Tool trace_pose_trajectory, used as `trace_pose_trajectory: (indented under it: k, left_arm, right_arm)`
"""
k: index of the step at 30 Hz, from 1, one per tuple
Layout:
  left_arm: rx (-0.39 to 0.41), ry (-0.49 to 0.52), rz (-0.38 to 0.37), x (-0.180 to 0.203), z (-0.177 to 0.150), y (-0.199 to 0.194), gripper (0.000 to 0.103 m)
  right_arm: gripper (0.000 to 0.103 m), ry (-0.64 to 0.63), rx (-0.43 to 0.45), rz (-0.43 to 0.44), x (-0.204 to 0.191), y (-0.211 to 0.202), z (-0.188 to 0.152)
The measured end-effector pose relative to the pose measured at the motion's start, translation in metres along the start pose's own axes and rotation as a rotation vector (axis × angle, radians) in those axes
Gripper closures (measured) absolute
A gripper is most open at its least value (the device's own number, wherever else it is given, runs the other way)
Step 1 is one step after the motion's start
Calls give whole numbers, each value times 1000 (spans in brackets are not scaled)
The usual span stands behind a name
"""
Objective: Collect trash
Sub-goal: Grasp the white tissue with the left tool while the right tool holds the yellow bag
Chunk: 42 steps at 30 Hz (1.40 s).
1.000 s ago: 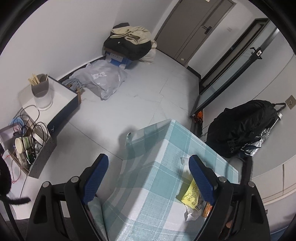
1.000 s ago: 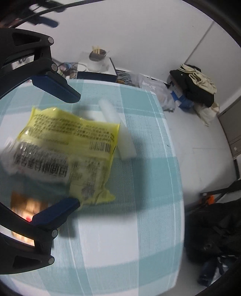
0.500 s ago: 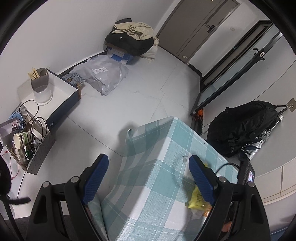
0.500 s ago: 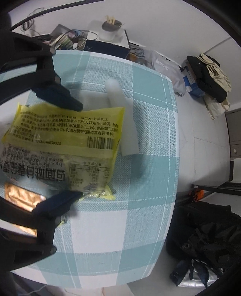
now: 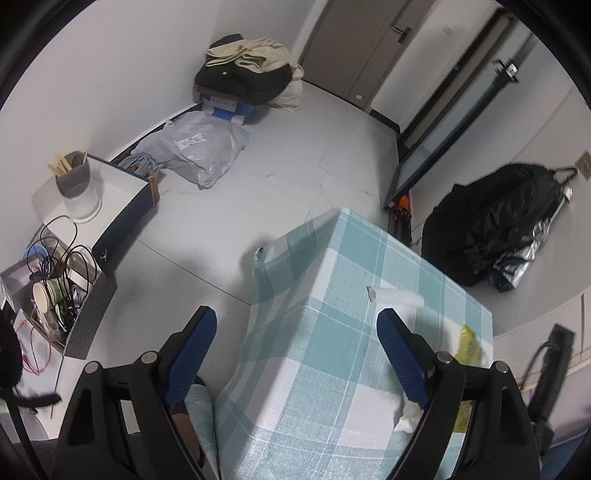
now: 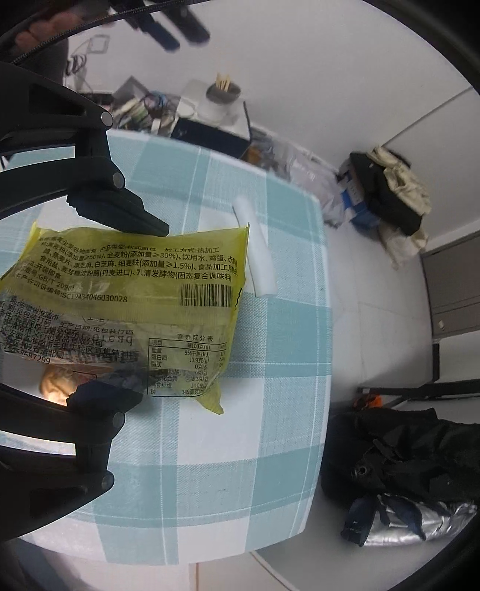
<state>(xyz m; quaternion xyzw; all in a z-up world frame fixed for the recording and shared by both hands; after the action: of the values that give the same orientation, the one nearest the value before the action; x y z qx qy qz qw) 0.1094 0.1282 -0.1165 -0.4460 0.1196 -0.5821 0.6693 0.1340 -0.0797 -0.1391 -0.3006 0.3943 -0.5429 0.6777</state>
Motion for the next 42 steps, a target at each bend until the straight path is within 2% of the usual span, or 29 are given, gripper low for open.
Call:
trace_pose_trajectory:
  k: [4,8,15,16,20,25,28,34,39,41,42]
  left_arm:
    - [-20,63,-6,15,-9,4,17]
    - [-43,115,2,26,-18,9,17]
    - [-68,159,12,40,-29,13,17]
    - [-73,162,15,40,-30,14,17]
    - [-76,173,30,44,-33,16,17]
    - [-76,163,34,47,-34,17,17]
    - [-79,171,31,53,-36,17,17]
    - [-78,197,20,66,-39,18,17]
    - [-71,261,14,82,-47,17,17]
    - [-77,289,-18,90,-54,17,17]
    - [-84,307,-51,97,-60,17,17]
  right_arm:
    - [34,16,41,44,20,-25,-2]
    - [34,62,46,105,31,-30,-3]
    - [29,121,-39,118,60,-30,-26]
    - [29,116,-58,111,64,-28,-30]
    - [17,57,-112,61,76,-24,-44]
    - [15,-46,-140,24,82,-27,-53]
    - [10,-110,-164,-1,86,-26,-62]
    - [10,-138,-163,-24,92,-25,-75]
    - [14,-84,-121,-7,105,-34,-76]
    - [22,-49,-95,12,110,-40,-73]
    - [22,-28,-78,16,114,-44,-71]
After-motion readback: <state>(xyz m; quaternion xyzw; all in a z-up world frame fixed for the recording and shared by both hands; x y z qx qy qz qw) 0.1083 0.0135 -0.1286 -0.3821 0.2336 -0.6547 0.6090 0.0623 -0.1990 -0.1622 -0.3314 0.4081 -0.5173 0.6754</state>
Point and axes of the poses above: each gripper's, at about its wrist camera, not at the fingertips, and y roughly the way its jaws point, x to its right, z to its top, the point moved 8 cm from there along y, roughly the way its jaws point, and after that the axes turned 7 degrees about x, right-handed, at the moved point
